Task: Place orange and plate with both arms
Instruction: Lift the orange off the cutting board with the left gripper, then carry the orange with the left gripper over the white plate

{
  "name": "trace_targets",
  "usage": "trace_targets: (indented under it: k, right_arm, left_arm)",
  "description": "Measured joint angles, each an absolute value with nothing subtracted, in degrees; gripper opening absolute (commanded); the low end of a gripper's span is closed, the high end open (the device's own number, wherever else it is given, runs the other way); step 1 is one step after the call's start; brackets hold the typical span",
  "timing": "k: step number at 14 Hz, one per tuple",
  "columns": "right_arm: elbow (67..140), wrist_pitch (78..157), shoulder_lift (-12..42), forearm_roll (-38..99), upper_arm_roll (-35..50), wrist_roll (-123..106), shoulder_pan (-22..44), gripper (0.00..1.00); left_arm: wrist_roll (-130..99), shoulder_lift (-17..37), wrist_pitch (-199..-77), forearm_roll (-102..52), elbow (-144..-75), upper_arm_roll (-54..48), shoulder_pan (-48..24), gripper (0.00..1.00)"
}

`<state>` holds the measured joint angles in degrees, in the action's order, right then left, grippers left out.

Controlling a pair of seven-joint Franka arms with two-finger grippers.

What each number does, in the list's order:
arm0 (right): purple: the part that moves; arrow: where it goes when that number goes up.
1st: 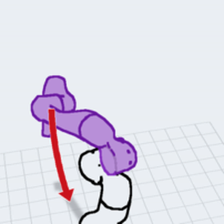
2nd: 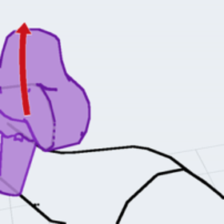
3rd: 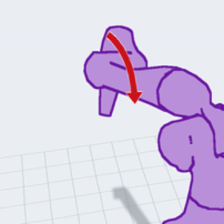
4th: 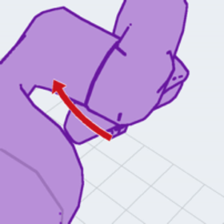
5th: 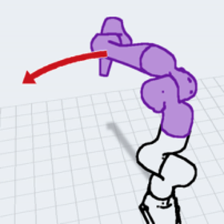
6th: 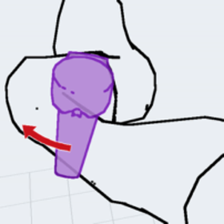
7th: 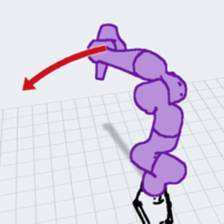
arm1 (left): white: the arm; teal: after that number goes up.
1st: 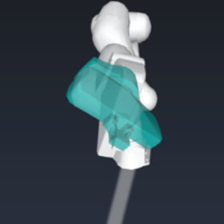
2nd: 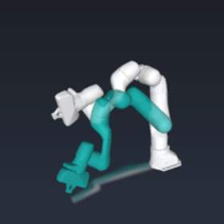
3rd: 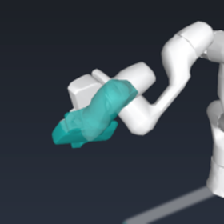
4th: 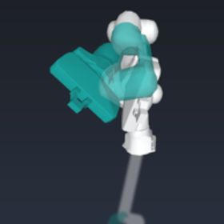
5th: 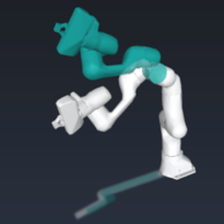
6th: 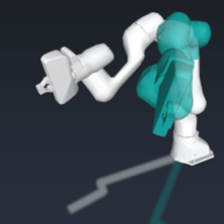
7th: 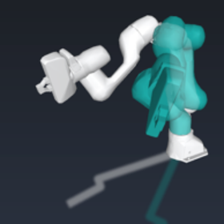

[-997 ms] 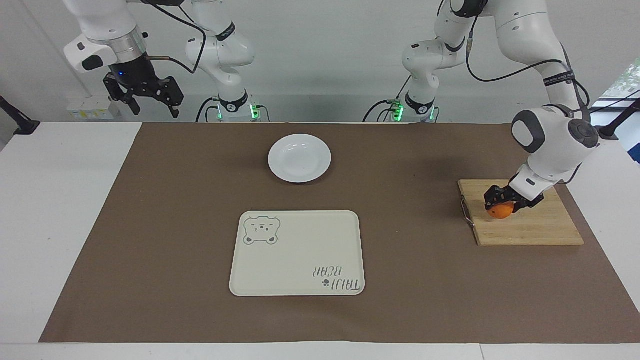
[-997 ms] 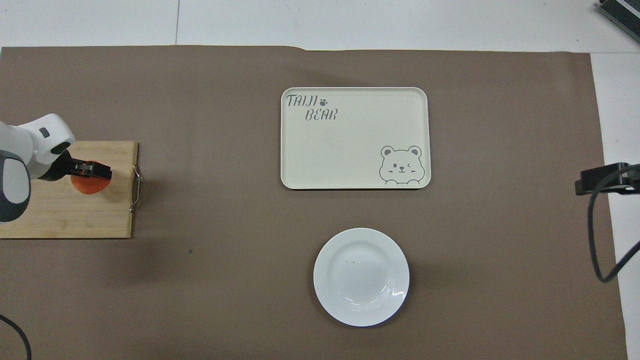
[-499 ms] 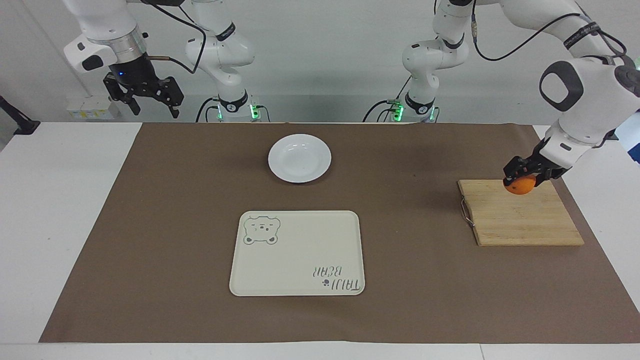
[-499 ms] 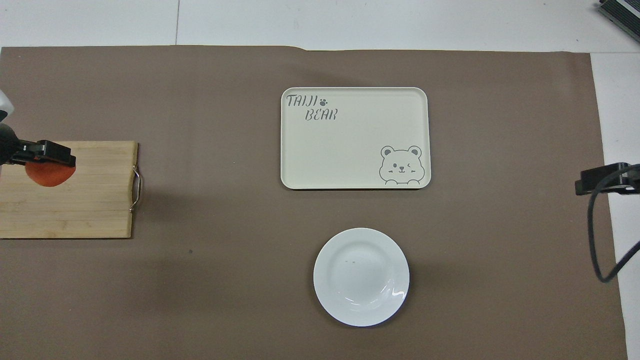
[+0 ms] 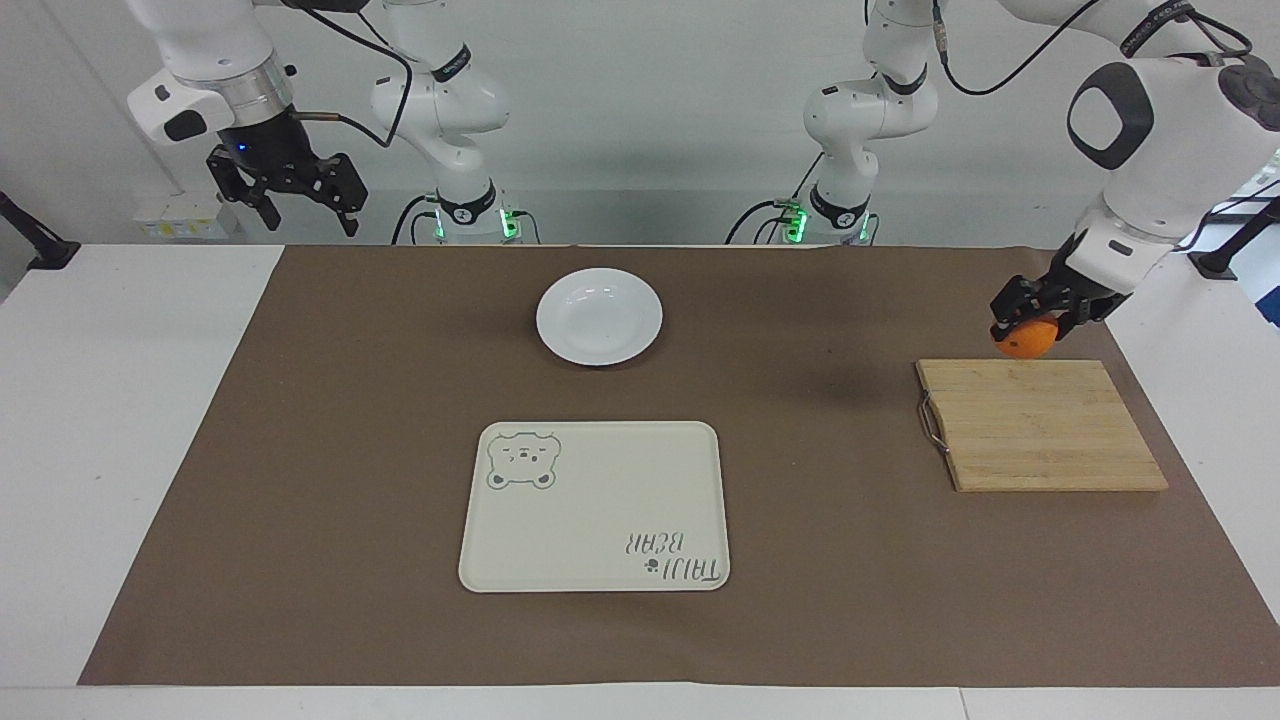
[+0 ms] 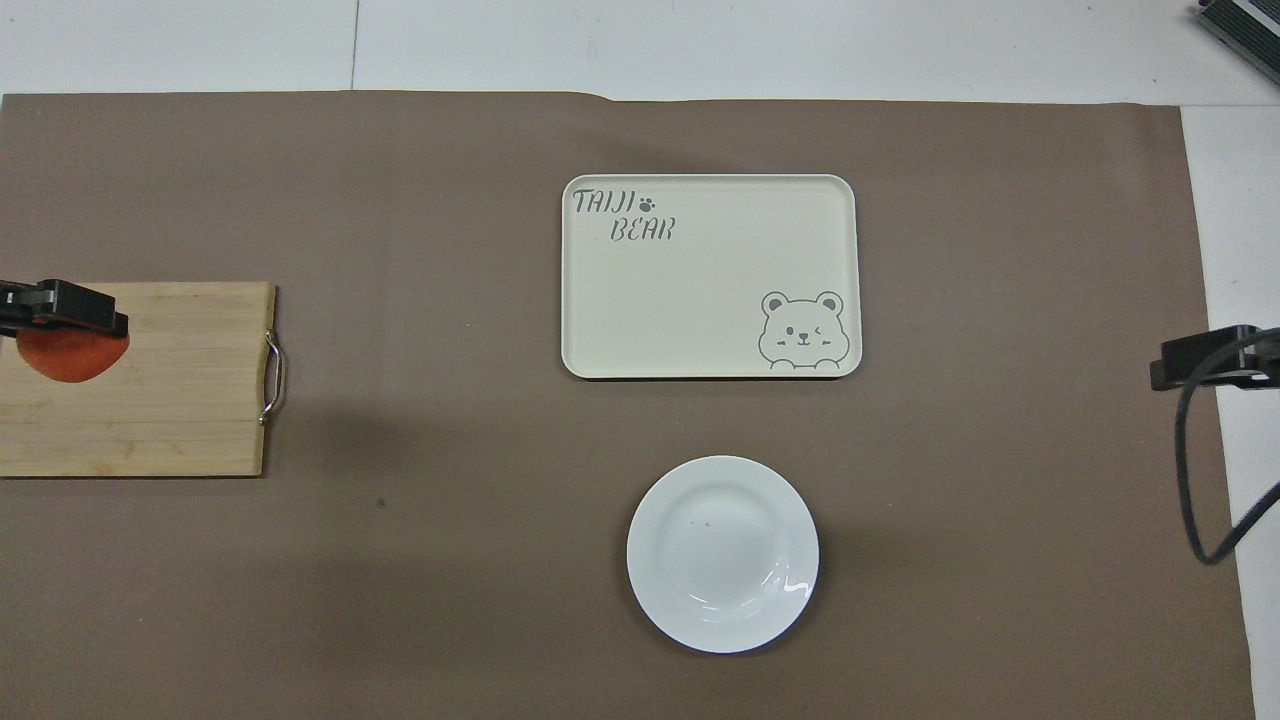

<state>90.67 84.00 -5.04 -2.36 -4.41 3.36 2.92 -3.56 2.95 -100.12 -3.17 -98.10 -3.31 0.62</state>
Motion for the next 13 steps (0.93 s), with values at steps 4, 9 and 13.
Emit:
trace_targets:
  k: [4,9,13]
  right_arm:
    - [90.7,84.0,-5.0,-2.4,-4.4,3.4,2.9,1.0]
    - [90.7,84.0,-5.0,-2.4,-4.4,3.4,2.9,1.0]
    - [90.7,84.0,-5.0,-2.4,-4.4,3.4,2.9,1.0]
  left_arm:
    - [-15.2,2.8,-100.3,-3.2,-98.8,-3.7,-8.3,0.0]
    - [-27.0,1.2,-102.9,-3.2,-102.1,-3.8,-17.8,0.0]
    - [-35.4,0.8,-105.9,-3.3,-104.9,-4.0,-25.7,0.0]
